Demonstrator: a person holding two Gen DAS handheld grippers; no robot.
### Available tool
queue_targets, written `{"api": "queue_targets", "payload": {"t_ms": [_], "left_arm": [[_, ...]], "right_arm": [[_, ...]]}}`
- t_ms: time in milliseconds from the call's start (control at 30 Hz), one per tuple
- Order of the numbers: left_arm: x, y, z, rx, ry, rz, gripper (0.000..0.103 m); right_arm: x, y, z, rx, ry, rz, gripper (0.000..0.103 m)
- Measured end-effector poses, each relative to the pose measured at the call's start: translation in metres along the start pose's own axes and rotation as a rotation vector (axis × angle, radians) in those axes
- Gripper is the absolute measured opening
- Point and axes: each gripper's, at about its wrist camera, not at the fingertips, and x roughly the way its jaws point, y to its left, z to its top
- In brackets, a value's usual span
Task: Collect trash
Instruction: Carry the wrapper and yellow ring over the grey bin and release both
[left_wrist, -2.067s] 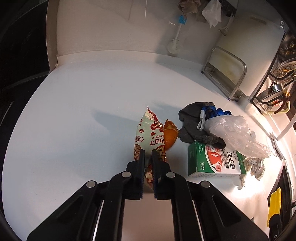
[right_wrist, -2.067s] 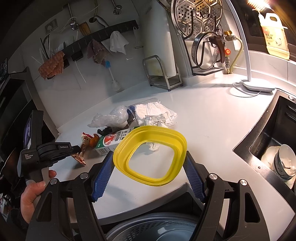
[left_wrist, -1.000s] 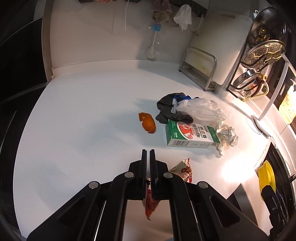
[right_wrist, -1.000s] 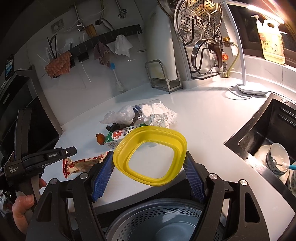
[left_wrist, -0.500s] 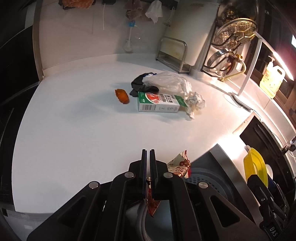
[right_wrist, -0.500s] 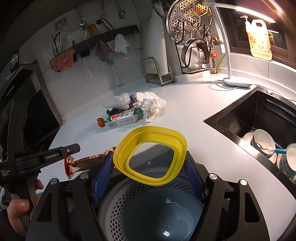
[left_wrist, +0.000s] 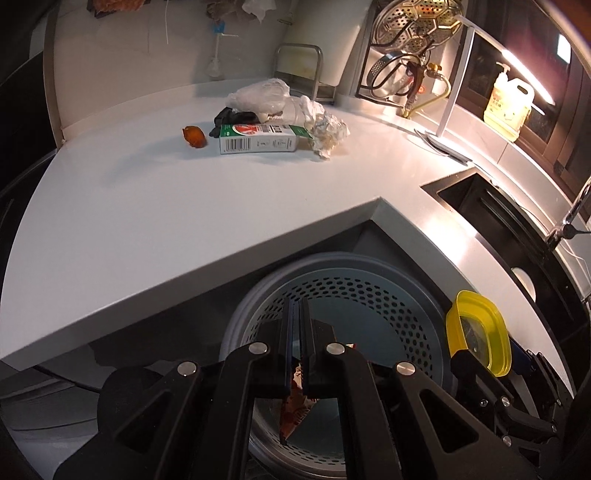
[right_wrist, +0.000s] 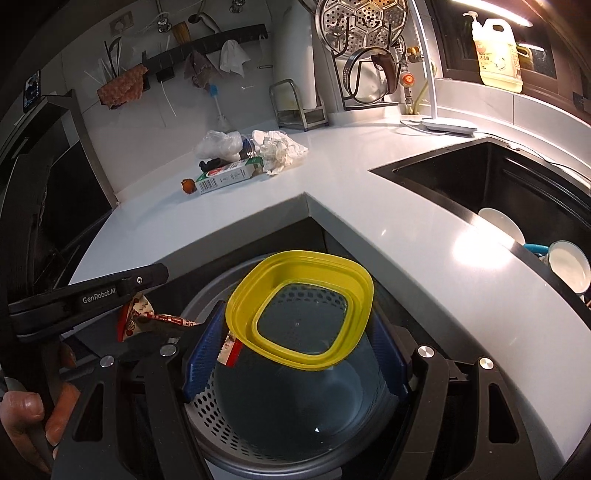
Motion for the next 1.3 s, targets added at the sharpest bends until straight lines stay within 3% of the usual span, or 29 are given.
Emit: {"api": "queue_targets", "payload": {"t_ms": [367,1033,1100,1167,1233,1300], "left_arm": [[0.016,-0.012,-0.020,0.048,0.046,0.011,0.004],[0.022,-0.010,-0.028,0.056,0.081,0.053,0.008],[0.023,-0.007,-0.028,0.048,0.087,0.056,0.014],[0.022,-0.004,-0.029,0.039,0.087,0.059,0.029],[0.020,-0.001,-0.029,0.030,0.075,0.062,0.057],[0.017,0.001,-0.029,0.025,0.067,0.061,0.058]], "right_arm": [[0.008,-0.006,-0.021,-0.010,0.049,-0.002,0.071],[0.013,-0.008,-0.024,-0.011,0.065,-0.006,0.072],[0.013,-0.008,-0.024,-0.009,0.068,-0.006,0.073],[0.014,-0.009,-0.024,-0.007,0.073,-0.002,0.074],[0.012,-0.008,-0.023,-0.004,0.068,-0.002,0.078],[0.011,-0.007,-0.023,-0.005,0.065,-0.001,0.079]]}}
